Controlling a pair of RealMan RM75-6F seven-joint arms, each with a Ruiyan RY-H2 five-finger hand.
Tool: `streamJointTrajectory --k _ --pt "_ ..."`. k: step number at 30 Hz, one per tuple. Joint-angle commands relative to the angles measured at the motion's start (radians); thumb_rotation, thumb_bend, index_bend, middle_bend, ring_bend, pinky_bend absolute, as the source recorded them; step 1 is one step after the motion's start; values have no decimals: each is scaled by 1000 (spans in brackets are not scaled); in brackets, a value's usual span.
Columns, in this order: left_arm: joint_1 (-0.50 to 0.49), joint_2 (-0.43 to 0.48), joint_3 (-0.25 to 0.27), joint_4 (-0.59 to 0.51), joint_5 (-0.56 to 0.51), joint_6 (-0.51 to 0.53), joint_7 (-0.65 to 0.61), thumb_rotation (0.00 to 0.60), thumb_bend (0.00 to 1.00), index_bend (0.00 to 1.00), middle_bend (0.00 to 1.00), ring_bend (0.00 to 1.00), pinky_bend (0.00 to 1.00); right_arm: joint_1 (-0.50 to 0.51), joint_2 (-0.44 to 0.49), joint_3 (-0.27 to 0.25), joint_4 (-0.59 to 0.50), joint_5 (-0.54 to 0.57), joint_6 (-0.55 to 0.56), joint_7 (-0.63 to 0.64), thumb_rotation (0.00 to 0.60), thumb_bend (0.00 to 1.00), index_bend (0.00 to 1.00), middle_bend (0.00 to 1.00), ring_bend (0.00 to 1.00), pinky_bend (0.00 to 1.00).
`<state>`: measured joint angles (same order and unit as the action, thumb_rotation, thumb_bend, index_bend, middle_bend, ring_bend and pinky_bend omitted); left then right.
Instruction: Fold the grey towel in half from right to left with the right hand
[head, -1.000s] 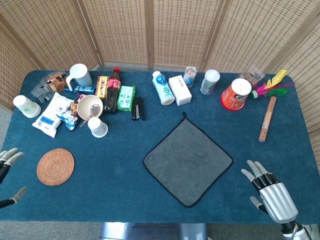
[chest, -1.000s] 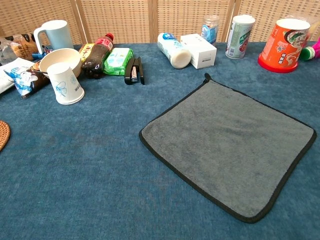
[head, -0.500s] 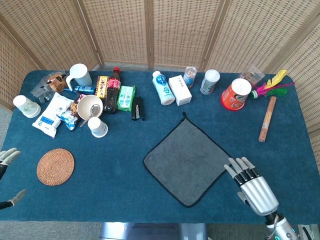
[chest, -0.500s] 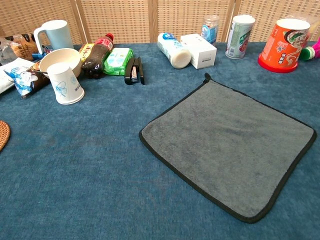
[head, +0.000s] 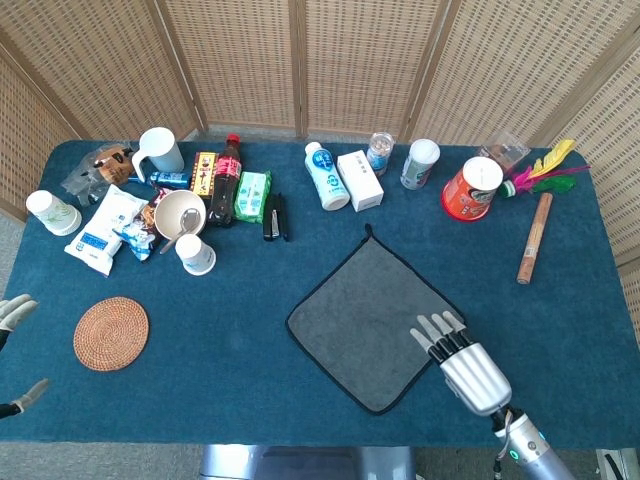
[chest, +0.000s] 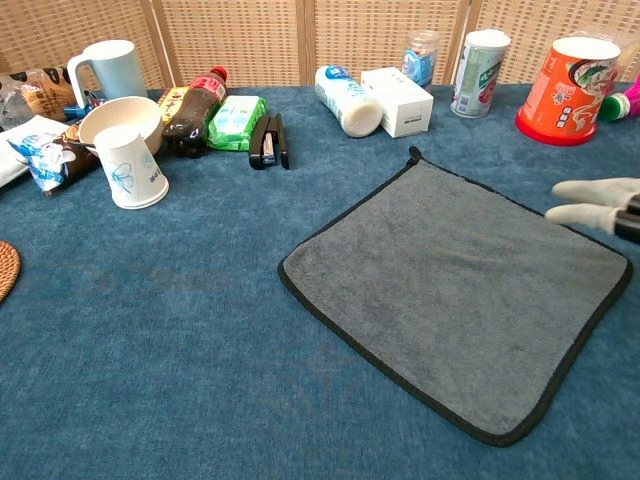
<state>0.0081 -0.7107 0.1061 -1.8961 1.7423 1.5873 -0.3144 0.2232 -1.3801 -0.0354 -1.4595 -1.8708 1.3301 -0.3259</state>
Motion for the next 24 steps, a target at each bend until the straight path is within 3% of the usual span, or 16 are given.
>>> streamJointTrajectory --k 1,24 --pt "-1 1 0 0 -4 -3 -1 600 321 61 0 0 47 15 -16 3 14 7 -13 -11 600 110 84 0 0 176" --pt "-9 -7 0 -7 -14 -26 19 600 321 60 0 0 47 82 -83 -19 144 3 -13 51 600 95 59 0 0 198"
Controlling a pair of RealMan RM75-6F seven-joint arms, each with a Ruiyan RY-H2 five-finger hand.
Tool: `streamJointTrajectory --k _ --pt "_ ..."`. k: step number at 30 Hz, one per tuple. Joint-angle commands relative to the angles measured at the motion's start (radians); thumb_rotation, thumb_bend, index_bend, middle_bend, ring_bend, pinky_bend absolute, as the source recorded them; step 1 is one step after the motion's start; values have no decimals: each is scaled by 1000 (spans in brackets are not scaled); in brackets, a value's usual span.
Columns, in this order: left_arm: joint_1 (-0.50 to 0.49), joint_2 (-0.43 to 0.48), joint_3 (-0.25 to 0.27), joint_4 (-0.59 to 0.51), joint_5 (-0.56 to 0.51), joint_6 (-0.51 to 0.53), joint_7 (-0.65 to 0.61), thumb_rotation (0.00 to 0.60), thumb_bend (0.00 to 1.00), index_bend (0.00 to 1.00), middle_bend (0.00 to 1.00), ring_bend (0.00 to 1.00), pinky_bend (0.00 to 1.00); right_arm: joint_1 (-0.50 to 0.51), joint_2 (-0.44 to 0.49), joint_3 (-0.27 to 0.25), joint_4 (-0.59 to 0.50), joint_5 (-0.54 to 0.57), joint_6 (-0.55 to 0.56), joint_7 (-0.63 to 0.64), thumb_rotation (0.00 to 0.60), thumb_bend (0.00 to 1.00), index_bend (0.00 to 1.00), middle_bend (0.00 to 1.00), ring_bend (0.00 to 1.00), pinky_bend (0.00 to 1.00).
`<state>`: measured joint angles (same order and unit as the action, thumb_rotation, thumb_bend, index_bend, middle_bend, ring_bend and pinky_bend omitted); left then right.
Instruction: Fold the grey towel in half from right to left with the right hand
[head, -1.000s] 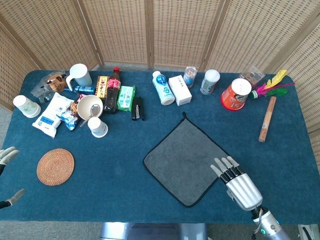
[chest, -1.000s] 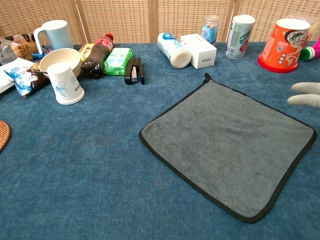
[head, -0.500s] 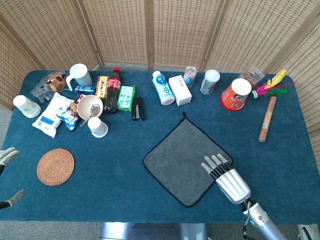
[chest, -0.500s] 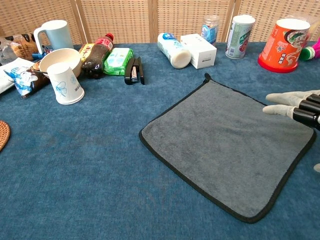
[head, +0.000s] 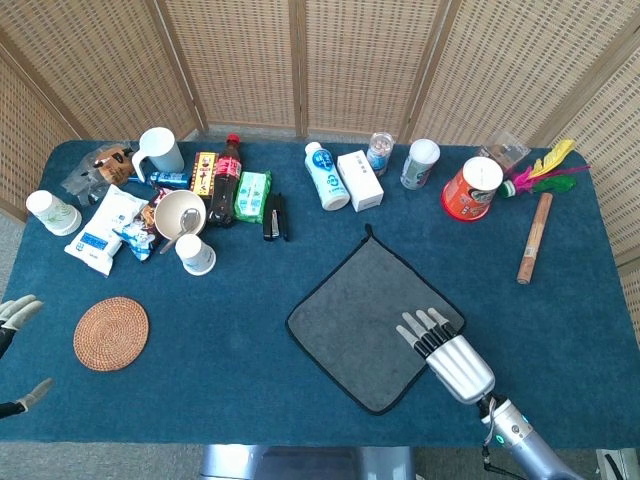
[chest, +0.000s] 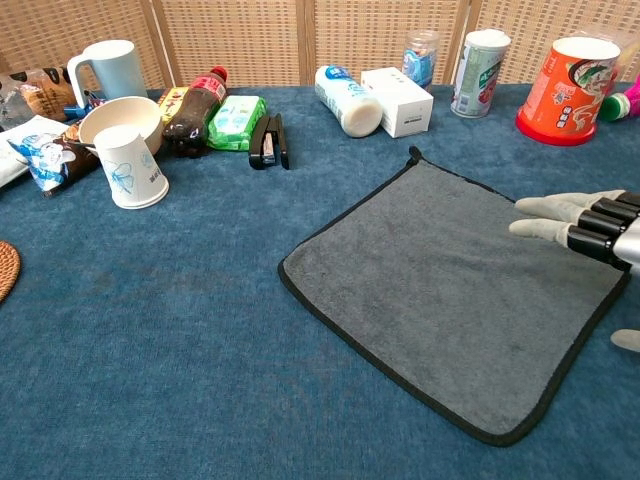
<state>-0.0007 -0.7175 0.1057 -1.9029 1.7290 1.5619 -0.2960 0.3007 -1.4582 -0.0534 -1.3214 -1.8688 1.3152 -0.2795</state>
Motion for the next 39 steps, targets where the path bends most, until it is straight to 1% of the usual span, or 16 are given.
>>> streamJointTrajectory --k 1,11,19,31,39 --pt "0 0 0 0 0 -1 1 600 321 60 0 0 47 6 -6 -1 9 2 2 6 600 95 59 0 0 199" --pt "0 0 0 4 -7 -1 -1 600 321 59 0 0 47 23 -37 -16 55 -2 9 9 600 86 59 0 0 205" --pt "0 3 2 8 -5 -5 -8 600 321 60 0 0 47 34 -52 -24 68 0 7 8 600 88 59 0 0 208" --pt "0 7 4 19 -10 -7 -26 600 322 58 0 0 47 51 -80 -24 92 17 -8 -4 600 87 64 0 0 208" --pt "1 9 5 23 -9 -6 -33 600 322 58 0 0 47 56 -93 -25 101 21 5 1 600 88 65 0 0 214"
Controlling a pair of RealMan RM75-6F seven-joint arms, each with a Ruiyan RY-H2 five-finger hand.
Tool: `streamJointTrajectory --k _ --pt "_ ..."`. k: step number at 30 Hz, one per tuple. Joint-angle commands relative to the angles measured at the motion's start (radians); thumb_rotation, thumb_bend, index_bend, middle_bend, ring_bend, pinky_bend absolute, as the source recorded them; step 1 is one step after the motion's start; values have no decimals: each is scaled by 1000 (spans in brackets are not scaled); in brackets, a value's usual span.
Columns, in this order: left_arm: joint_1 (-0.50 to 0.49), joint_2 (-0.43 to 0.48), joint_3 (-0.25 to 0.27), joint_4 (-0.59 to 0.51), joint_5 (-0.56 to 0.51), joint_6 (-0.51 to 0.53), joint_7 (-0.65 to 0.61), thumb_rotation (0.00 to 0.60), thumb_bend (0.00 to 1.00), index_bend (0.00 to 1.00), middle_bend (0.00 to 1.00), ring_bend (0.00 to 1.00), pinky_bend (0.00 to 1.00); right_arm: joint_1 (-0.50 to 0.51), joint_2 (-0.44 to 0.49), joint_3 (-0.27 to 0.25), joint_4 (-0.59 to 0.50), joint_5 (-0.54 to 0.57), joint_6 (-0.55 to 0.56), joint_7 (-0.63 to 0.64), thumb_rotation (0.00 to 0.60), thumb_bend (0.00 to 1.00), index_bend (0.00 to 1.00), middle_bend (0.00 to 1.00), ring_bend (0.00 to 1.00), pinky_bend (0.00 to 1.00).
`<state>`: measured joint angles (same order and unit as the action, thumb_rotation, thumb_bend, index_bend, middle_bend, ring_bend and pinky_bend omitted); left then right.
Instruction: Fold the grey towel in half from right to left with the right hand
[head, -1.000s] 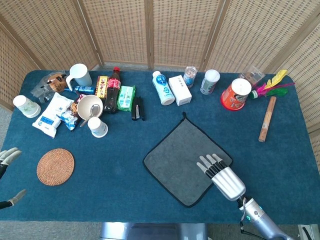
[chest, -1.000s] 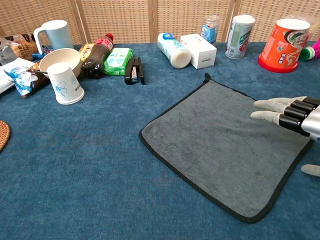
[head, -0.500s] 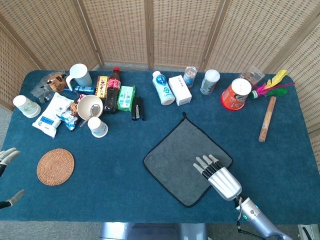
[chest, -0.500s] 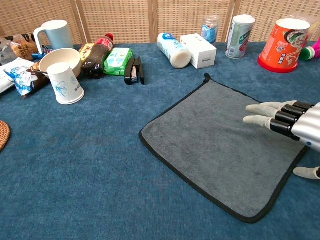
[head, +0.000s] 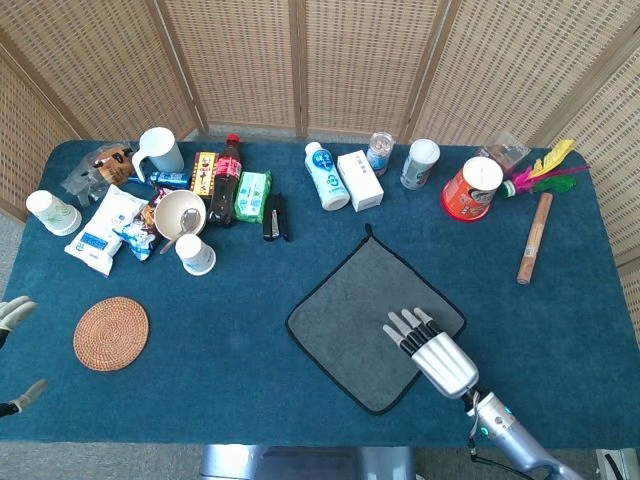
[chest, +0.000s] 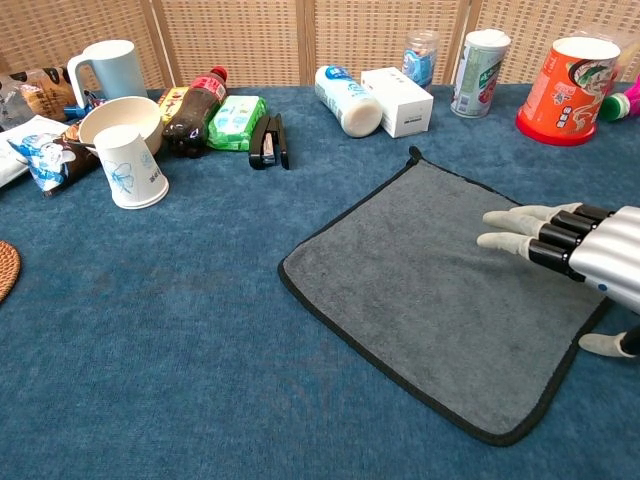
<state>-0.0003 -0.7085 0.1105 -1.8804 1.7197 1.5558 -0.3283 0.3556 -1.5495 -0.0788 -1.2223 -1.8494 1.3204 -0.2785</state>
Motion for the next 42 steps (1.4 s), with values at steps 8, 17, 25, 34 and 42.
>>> streamJointTrajectory --k 8,17,25,34,42 --pt "0 0 1 1 3 -1 -1 600 322 58 0 0 47 9 -17 3 10 10 0 0 600 90 68 0 4 226" --pt "-1 2 1 3 1 -2 -4 600 321 58 0 0 47 19 -38 7 25 10 14 15 600 86 285 16 44 264" --pt "-2 2 1 2 2 -3 -4 600 321 58 0 0 47 23 -59 2 56 5 33 47 600 173 495 63 81 282" --pt "-4 1 1 1 3 -7 -2 600 322 58 0 0 47 26 -71 -3 89 -3 64 91 600 182 637 110 116 304" --pt "-4 2 4 1 8 -7 -2 600 321 58 0 0 47 32 -81 -5 102 6 62 113 600 298 664 116 118 305"
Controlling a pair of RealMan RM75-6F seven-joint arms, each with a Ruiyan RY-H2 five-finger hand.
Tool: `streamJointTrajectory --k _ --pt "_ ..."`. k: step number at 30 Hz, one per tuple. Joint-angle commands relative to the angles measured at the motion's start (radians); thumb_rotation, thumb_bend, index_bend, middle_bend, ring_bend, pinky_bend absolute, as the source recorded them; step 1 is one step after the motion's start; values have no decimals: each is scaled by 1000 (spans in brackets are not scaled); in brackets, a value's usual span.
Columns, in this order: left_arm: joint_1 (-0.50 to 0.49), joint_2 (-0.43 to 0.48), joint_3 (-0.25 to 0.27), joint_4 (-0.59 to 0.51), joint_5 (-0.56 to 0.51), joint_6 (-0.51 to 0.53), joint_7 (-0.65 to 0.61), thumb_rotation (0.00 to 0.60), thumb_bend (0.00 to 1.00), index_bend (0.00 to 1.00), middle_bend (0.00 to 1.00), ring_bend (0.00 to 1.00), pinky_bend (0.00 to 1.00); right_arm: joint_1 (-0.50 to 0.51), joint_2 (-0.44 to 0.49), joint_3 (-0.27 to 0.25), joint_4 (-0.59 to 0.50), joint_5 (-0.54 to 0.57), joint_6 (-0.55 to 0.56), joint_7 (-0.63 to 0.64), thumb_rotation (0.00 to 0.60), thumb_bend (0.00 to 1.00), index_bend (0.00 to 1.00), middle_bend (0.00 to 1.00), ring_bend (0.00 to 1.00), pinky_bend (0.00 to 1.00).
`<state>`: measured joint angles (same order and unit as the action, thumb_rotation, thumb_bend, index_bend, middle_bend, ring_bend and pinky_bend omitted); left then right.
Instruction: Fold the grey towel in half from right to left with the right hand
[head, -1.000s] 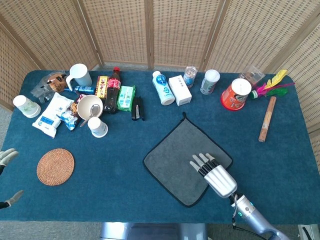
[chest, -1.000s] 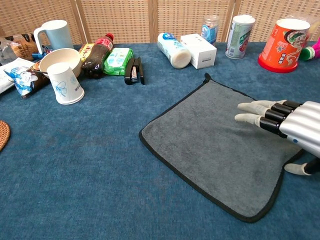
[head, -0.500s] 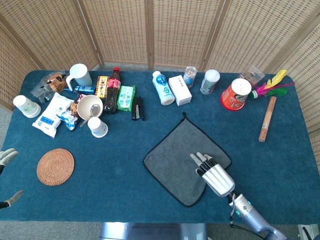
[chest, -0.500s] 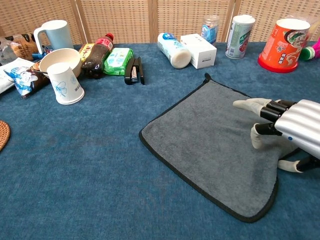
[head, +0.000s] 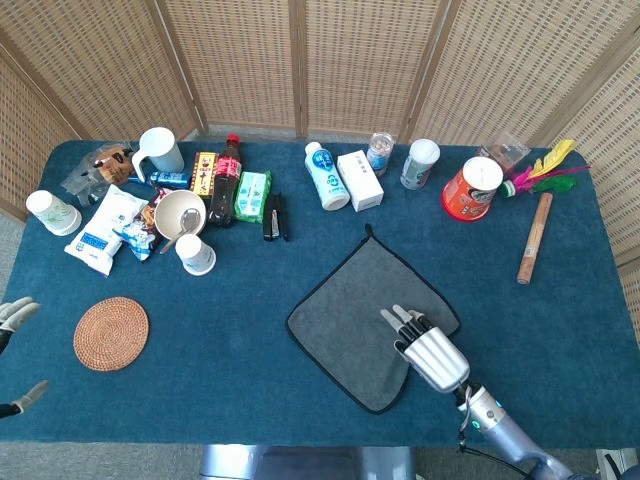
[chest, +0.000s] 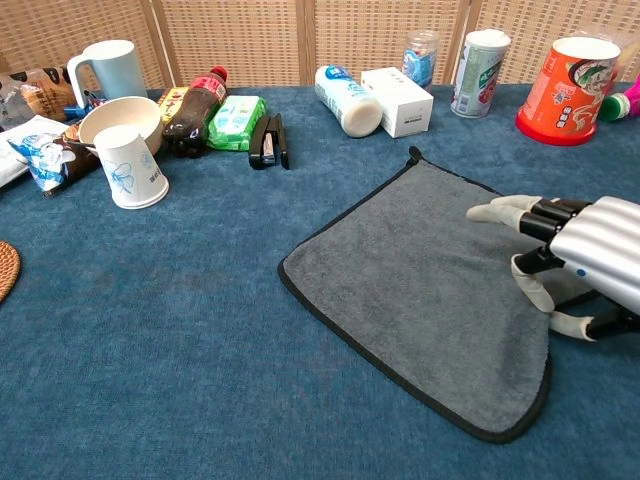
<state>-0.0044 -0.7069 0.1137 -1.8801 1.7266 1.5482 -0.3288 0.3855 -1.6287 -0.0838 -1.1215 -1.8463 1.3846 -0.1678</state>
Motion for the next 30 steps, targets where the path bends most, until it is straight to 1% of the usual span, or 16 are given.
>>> streamJointTrajectory --k 1,3,5,11,17,23,30 --pt "0 1 1 1 0 0 -2 600 321 58 0 0 47 3 -3 1 3 4 -4 2 600 310 654 116 118 305" --pt "0 1 1 1 0 0 -2 600 321 58 0 0 47 4 -5 0 6 6 -7 2 600 346 619 116 118 304" --pt "0 1 1 2 -1 0 -3 600 321 58 0 0 47 4 -7 -1 8 9 -8 3 600 376 607 116 118 305" --pt "-1 0 1 1 -1 -1 1 600 321 58 0 0 47 2 -10 -5 15 16 -10 4 600 477 607 118 119 305" --pt "0 0 2 -1 0 -2 3 600 321 58 0 0 47 -1 -12 -5 20 26 -11 6 600 555 641 124 118 305" --pt "0 0 2 -1 1 -3 7 600 321 58 0 0 47 -1 -11 -6 17 29 -6 5 600 570 654 126 119 305" --pt "-1 1 3 -3 0 -5 8 600 321 58 0 0 48 14 -1 9 -26 34 -16 -20 600 573 656 128 120 305"
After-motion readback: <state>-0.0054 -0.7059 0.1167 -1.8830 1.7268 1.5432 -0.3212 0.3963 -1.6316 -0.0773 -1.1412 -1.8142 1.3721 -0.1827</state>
